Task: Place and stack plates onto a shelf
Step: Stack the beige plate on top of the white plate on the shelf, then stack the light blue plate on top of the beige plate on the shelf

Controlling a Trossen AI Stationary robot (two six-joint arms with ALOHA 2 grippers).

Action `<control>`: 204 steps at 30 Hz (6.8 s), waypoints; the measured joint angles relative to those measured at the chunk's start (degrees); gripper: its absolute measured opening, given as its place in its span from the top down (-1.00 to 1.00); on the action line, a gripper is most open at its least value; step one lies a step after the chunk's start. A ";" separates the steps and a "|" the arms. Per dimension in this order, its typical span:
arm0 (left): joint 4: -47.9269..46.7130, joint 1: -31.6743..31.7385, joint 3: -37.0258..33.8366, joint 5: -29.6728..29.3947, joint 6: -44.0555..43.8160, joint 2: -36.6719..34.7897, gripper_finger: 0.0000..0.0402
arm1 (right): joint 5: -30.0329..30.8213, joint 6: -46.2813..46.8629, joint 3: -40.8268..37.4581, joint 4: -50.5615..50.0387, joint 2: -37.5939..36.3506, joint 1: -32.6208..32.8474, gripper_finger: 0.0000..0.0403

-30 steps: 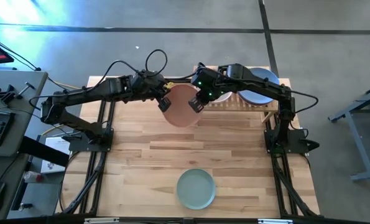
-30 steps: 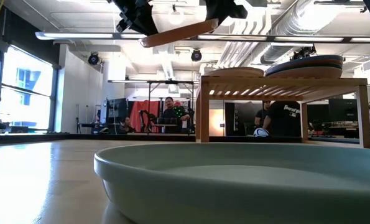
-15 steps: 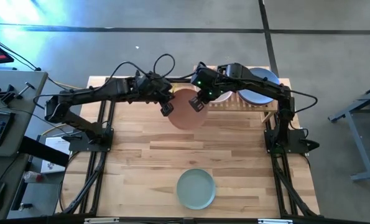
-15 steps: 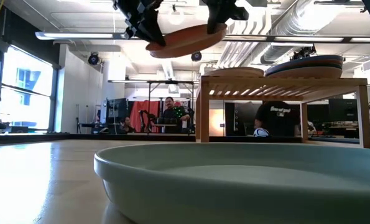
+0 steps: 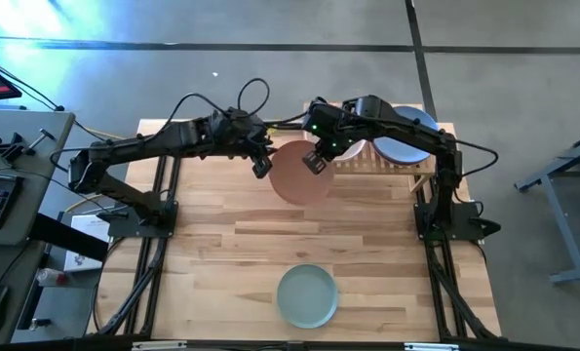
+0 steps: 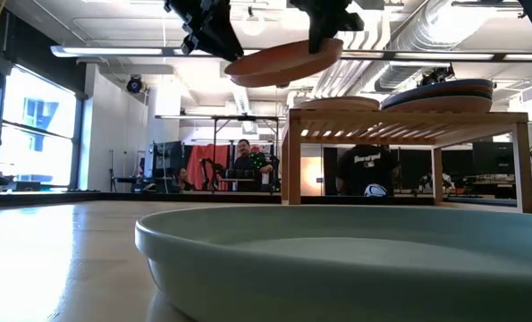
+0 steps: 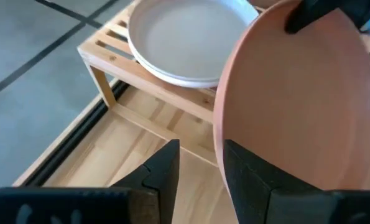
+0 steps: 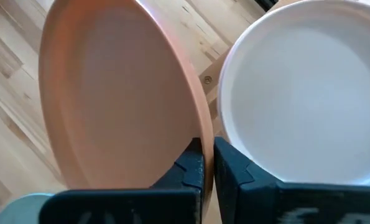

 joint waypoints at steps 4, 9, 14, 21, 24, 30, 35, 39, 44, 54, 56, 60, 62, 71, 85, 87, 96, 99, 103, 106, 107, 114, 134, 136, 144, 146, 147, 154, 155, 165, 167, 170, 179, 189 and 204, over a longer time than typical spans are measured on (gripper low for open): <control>0.60 0.04 -0.02 -0.09 -0.02 -1.14 0.44 | 0.00 -3.04 -0.01 -0.64 -0.02 -1.67 1.00; 0.76 0.02 -0.02 -0.04 0.01 -2.18 0.44 | -2.11 -9.59 0.01 -0.77 -0.17 -5.41 1.00; 0.65 0.02 -0.02 0.00 -1.18 -2.15 0.44 | -7.56 -17.34 0.01 -0.66 -0.17 -10.91 1.00; 0.60 0.15 -0.02 0.10 -1.45 -2.15 0.44 | -18.53 -29.09 0.01 0.10 -0.17 -21.19 1.00; 0.60 0.57 -0.02 0.11 -1.54 -2.15 0.44 | -23.58 -32.65 0.01 1.52 -0.17 -26.34 1.00; 0.62 2.09 -0.02 0.11 -1.58 -2.15 0.44 | -31.81 -36.60 0.01 3.54 -0.17 -36.27 1.00; 0.60 3.63 -0.02 0.08 -1.59 -2.15 0.44 | -37.86 -37.36 -0.04 4.24 0.31 -42.47 1.00; 0.62 4.59 -0.02 0.08 -1.56 -2.15 0.44 | -39.86 -37.60 -0.15 3.96 2.32 -44.88 1.00; 0.58 5.51 -0.02 0.07 -1.88 -2.13 0.44 | -39.92 -40.09 -0.23 1.28 4.99 -45.46 1.00; 0.58 5.98 -0.02 0.09 -3.08 -2.11 0.44 | -38.19 -42.10 -0.23 -2.49 5.55 -44.68 1.00; 0.58 5.98 -0.02 0.07 -3.07 -2.11 0.44 | -37.86 -42.10 -0.23 -2.52 5.55 -44.21 1.00; 0.57 6.16 -0.02 0.09 -3.05 -2.11 0.44 | -34.82 -41.87 -0.23 -2.53 5.55 -43.25 1.00; 0.56 6.41 -0.02 0.09 -3.05 -2.11 0.44 | -34.65 -41.61 -0.23 -2.52 5.57 -42.92 1.00; 0.51 7.54 -0.02 0.07 -2.99 -2.11 0.44 | -31.54 -39.67 -0.23 -2.52 5.57 -41.62 1.00; -0.22 7.51 -0.02 0.09 -2.94 -2.11 0.44 | -30.64 -37.10 -0.25 -2.54 5.57 -41.52 1.00; -0.87 7.51 -0.02 0.09 -2.93 -2.11 0.44 | -30.63 -37.10 -0.26 -2.54 5.57 -41.40 1.00; -1.61 7.51 -0.02 0.07 -2.94 -2.11 0.44 | -27.16 -37.11 -0.26 -2.54 5.57 -39.64 0.91; -1.61 7.51 -0.02 0.07 -2.94 -2.11 0.44 | -26.09 -37.11 -0.26 -2.54 5.57 -38.98 0.76; -1.61 7.51 -0.02 0.09 -2.94 -2.11 0.44 | -25.65 -37.12 -0.26 -2.53 5.57 -38.53 0.59; -1.61 7.51 -0.02 0.08 -2.94 -2.11 0.44 | -25.50 -37.10 0.00 -2.56 5.57 -38.53 0.52; -1.61 7.51 -0.02 0.08 -2.94 -2.11 0.44 | -25.21 -37.12 0.25 -2.54 5.57 -38.55 0.51; -1.58 7.51 -0.02 0.09 -2.96 -2.11 0.44 | -24.88 -37.09 2.71 -2.57 4.61 -39.74 0.49; -9.37 3.98 -0.21 6.62 -9.48 -2.11 0.44 | -32.87 -32.66 7.37 -2.52 4.17 -32.61 0.49; -9.57 2.47 -1.19 6.82 -10.61 -2.11 0.44 | -33.06 -31.30 7.37 -2.53 4.05 -30.59 0.49; -9.55 -4.06 -6.15 11.26 -15.86 -2.06 0.44 | -31.95 -23.12 7.37 -2.54 0.73 -22.61 0.49; -9.29 -5.90 -7.09 11.26 -17.82 -2.06 0.44 | -30.87 -20.44 7.37 -2.54 -0.14 -20.49 0.49; -9.05 -6.79 -7.53 11.26 -18.59 -2.06 0.44 | -30.66 -19.11 7.37 -2.54 -0.54 -19.50 0.49; -3.96 -12.92 -10.61 11.20 -24.03 -2.06 0.44 | -26.16 -9.39 7.37 -2.53 -1.38 -11.37 0.49; -3.21 -13.78 -10.64 11.05 -24.03 -1.83 0.44 | -25.34 -8.37 7.37 -2.54 -1.38 -10.06 0.49; -3.38 -20.07 -10.76 10.59 -23.42 1.10 0.44 | -17.13 4.14 7.16 -2.44 -1.38 5.08 0.49; -4.17 -20.56 -10.77 10.58 -22.96 1.06 0.44 | -14.30 5.71 5.81 -2.54 -1.42 9.18 0.49; -4.62 -20.77 -10.75 10.51 -22.11 1.03 0.44 | -9.74 7.78 2.84 -2.49 -1.38 14.99 0.49; -4.47 -20.64 -10.75 10.45 -22.04 0.95 0.44 | -7.87 17.65 -13.97 -0.75 -1.36 27.12 0.49; -4.42 -20.64 -10.75 10.23 -22.21 0.95 0.44 | -10.72 26.35 -30.21 17.79 -1.33 34.03 0.49; -4.20 -20.64 -10.75 10.25 -22.46 0.93 0.44 | -10.17 31.44 -47.33 36.87 -1.33 36.86 0.49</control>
